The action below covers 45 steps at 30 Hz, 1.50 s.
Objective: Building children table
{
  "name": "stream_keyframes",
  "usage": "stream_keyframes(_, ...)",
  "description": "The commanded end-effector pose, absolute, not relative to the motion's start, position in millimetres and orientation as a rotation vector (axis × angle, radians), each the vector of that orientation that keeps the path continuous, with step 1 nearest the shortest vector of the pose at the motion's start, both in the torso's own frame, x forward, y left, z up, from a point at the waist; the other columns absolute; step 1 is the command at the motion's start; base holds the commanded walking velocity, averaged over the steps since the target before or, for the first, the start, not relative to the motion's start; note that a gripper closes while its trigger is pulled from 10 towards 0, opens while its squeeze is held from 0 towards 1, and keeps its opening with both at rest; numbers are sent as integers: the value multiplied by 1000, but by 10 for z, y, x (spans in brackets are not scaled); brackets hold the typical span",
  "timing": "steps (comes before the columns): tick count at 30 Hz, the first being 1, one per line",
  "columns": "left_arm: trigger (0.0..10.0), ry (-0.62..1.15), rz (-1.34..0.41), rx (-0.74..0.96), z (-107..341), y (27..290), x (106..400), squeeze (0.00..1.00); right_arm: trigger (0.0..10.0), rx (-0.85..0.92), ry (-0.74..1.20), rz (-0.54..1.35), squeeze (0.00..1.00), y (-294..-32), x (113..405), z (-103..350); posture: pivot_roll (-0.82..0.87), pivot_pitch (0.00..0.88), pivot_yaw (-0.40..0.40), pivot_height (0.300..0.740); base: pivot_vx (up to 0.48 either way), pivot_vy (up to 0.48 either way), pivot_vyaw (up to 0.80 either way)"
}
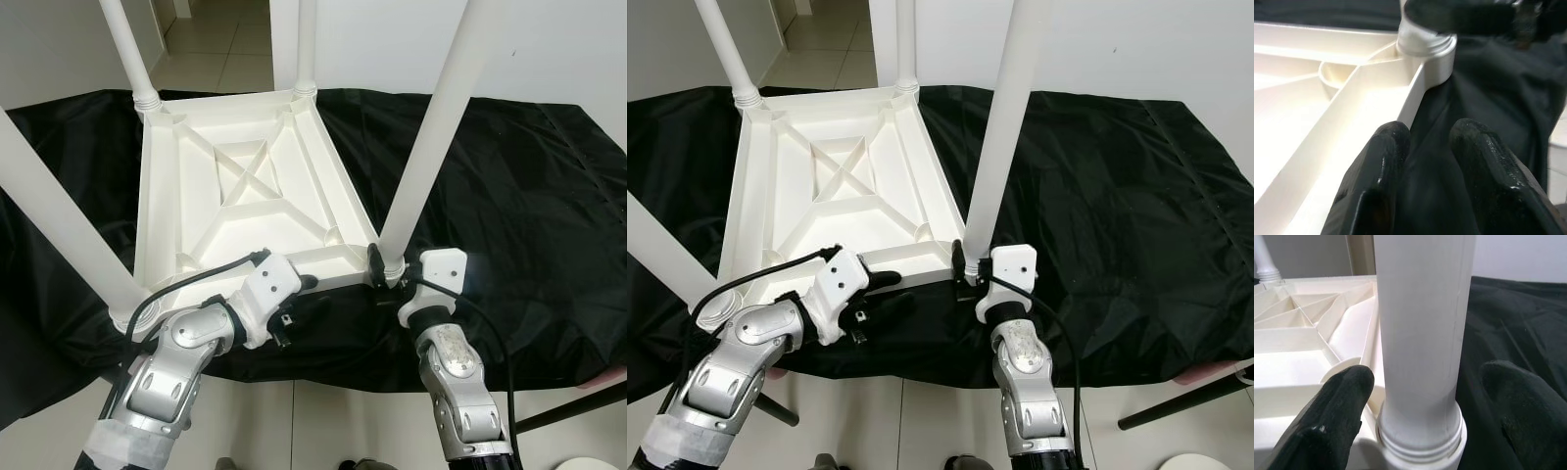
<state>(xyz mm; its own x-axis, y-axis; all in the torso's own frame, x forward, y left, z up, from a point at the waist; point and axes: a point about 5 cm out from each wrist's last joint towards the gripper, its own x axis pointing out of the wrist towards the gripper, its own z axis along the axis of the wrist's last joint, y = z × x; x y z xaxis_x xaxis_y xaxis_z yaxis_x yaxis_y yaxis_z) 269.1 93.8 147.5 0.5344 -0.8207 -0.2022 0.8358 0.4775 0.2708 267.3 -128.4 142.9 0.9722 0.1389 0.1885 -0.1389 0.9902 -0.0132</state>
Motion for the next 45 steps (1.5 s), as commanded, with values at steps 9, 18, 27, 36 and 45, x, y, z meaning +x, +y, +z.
stream_keyframes(9,10000,50,-569,395,1470,1156,2990,0,10000,6,-191,161,0,-1275,2620,1425,-64,124,29,740,0,0,0)
stream_keyframes(18,10000,115,-533,436,1380,1166,3057,0,10000,-6,-183,186,0,-1254,2607,1404,-71,111,28,740,0,0,0)
stream_keyframes(27,10000,201,-488,509,1255,1193,3070,0,10000,-11,-178,194,0,-1255,2596,1395,-74,110,25,740,0,0,0)
stream_keyframes(36,1255,199,-408,444,1305,1287,3095,0,10000,-13,-169,195,0,-1255,2597,1374,-69,109,24,740,0,0,0)
stream_keyframes(45,0,215,-332,428,1309,1370,3092,0,10000,-14,-164,195,0,-1252,2604,1361,-64,110,26,740,0,0,0)
